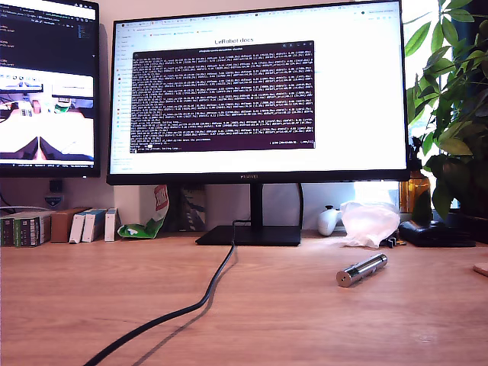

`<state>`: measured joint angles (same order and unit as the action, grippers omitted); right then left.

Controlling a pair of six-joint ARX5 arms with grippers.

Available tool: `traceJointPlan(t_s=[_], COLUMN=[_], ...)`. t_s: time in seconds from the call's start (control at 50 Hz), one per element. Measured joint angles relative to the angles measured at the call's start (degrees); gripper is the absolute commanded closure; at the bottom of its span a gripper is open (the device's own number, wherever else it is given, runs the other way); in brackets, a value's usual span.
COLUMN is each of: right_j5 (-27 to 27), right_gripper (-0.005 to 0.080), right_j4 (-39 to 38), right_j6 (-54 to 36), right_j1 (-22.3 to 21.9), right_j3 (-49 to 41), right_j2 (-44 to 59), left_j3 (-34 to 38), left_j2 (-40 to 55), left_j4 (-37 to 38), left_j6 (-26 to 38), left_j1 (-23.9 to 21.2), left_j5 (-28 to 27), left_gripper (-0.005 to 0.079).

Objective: Pick the metallic laser pointer with your right arm, pass it to your left arm, then place it down to the left side of the table

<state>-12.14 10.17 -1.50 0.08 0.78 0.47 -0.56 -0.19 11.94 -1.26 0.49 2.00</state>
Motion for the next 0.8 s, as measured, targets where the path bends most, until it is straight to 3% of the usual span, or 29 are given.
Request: traceJointPlan(t_s=[0.48,0.58,0.8], right_j5=[0.9,3.7,17.6], right_gripper=[0.0764,0.0764,0.0764], right_j4=[0.0,-0.1,-6.8], right_j6=[0.2,5.0,23.1], right_j1=[0.0,0.0,0.0], right_j3=[0.0,0.0,0.0], right_j2=[0.0,0.0,0.0], left_j3=[0.0,0.0,0.2], left_j2=[0.0,0.0,0.0], left_j4=[0.0,-0.1,-3.5], left_j6=[0.0,-3.3,-15.3], left_j1=[0.0,0.0,0.0], left_j5=[-0.2,-0.9,-8.5], left_gripper=[0.0762,0.0762,0.0762])
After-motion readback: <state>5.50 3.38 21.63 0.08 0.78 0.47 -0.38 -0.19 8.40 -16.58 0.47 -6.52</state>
